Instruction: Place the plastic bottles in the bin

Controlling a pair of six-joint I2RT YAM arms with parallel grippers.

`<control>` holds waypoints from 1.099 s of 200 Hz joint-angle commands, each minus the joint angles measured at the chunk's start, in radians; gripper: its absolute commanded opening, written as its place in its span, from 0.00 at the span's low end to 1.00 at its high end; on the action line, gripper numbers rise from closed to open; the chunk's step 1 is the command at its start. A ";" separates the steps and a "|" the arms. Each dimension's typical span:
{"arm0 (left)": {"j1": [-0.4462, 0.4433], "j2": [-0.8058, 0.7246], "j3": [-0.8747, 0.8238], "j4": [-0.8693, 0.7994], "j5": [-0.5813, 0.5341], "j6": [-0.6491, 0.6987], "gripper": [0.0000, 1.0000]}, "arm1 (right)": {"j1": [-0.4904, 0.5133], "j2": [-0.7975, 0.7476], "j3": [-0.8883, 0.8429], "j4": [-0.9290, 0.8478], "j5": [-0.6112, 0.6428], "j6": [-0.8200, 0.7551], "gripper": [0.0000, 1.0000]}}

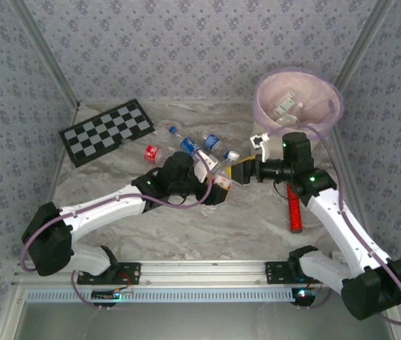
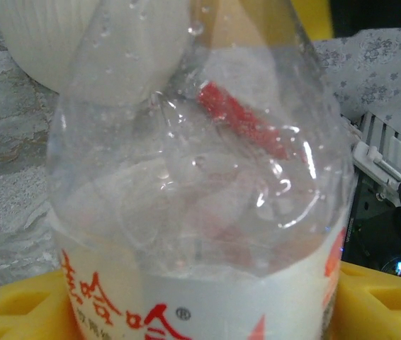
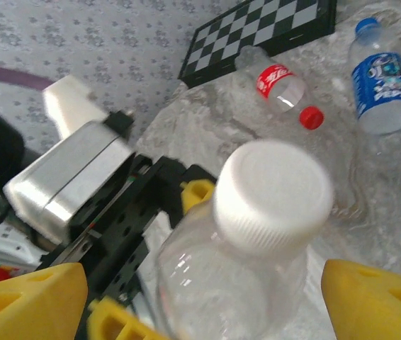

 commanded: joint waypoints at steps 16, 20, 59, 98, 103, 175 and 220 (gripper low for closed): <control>-0.010 -0.022 -0.001 0.051 0.036 0.034 0.76 | 0.015 0.040 0.051 0.072 0.070 -0.016 0.78; -0.010 -0.024 -0.003 0.054 0.034 0.033 0.76 | 0.016 0.043 0.051 0.077 0.067 -0.013 0.76; -0.012 -0.029 -0.009 0.080 -0.001 0.023 0.78 | 0.020 0.062 0.072 0.069 0.063 -0.007 0.52; -0.039 -0.033 -0.022 0.034 -0.010 0.016 0.83 | -0.028 -0.024 0.087 -0.161 0.285 -0.042 0.51; -0.051 -0.030 -0.020 0.013 -0.012 0.021 0.84 | -0.056 -0.041 0.082 -0.185 0.300 -0.023 0.52; -0.362 0.106 0.158 -0.355 -0.180 0.012 0.99 | -0.312 -0.226 0.043 -0.500 0.418 0.111 0.74; -0.435 0.324 0.261 -0.302 -0.260 -0.160 0.99 | -0.335 -0.259 0.028 -0.489 0.442 0.122 0.87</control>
